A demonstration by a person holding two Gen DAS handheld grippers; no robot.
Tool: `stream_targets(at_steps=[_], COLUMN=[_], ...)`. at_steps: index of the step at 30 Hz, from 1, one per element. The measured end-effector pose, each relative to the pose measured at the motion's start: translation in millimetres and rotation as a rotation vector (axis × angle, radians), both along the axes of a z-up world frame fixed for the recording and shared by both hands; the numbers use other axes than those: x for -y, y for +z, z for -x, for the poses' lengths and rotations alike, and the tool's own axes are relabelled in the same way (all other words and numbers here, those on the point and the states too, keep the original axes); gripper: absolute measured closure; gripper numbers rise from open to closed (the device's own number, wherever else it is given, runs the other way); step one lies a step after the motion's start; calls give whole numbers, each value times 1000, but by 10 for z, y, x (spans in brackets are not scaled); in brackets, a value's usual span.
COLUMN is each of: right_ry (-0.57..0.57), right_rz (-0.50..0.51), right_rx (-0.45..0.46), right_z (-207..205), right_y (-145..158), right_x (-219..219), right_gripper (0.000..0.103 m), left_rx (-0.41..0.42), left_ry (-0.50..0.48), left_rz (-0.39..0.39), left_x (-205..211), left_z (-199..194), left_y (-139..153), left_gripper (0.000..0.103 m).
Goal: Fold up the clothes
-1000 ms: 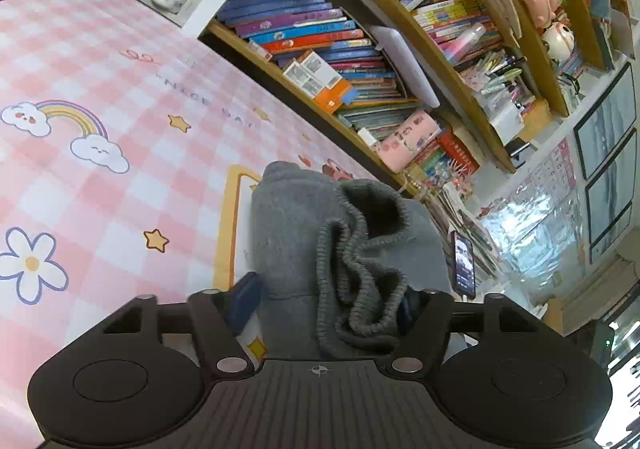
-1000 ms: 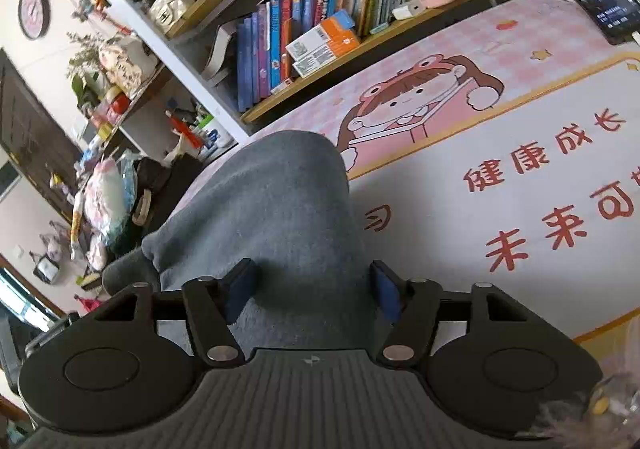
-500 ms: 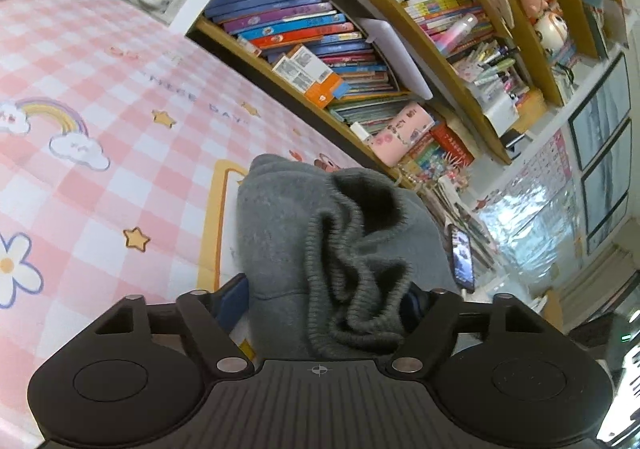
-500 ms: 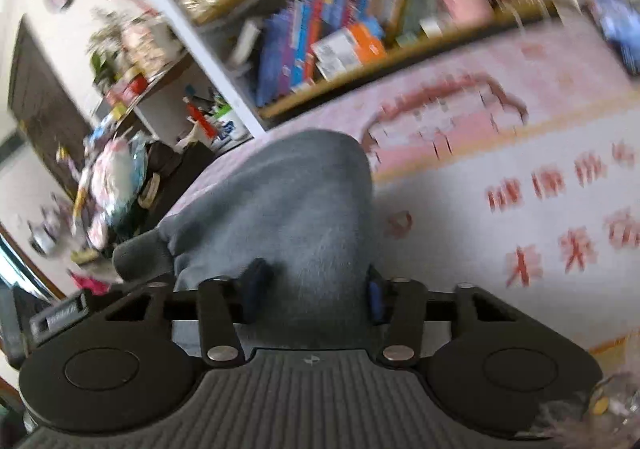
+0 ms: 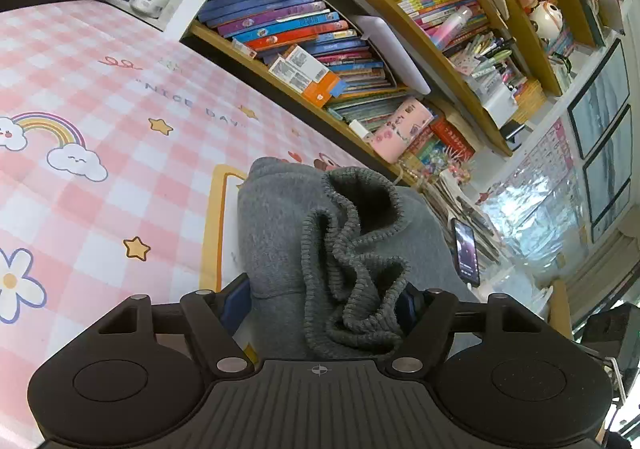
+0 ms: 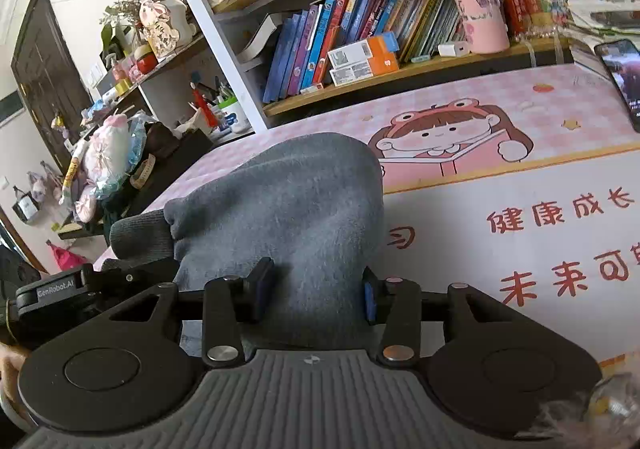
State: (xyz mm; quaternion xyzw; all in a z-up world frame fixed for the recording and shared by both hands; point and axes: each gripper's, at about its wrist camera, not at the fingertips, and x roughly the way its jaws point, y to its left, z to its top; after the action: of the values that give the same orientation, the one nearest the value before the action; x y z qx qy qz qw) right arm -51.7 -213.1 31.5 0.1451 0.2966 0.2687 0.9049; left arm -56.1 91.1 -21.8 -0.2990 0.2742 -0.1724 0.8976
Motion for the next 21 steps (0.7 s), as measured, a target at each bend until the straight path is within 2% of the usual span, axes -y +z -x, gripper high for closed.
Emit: stream_targets(at_steps=[4,6,10,15,18,21], right_ry=[18,30,40,62,80,95], right_rz=[-88,-135,-205,-245,-245,-219], right_rx=[-64,-102,-175,-213,-218,-191], right_z=[-93,-155,-258,-355,-406,-421], right_y=[-54,-95,-199,-237,-233,-188], right_x=[99,142,191,194,171,145], right_gripper=[41,39,39,40,45,56], left_rx=[-15,-25,-39,-45,-44,-28], left_ry=[-24,-36,-50,-61,-60,-56], left_rz=[33,62,78,64,54,20], left_x=[-71,-115,-123,-80,-62,-24], left_z=[-35,-61,-106,-155,-193,-204], left_y=[-22,-40,-57,-47,-31,24], left_gripper=[27,26,24,25,27,35])
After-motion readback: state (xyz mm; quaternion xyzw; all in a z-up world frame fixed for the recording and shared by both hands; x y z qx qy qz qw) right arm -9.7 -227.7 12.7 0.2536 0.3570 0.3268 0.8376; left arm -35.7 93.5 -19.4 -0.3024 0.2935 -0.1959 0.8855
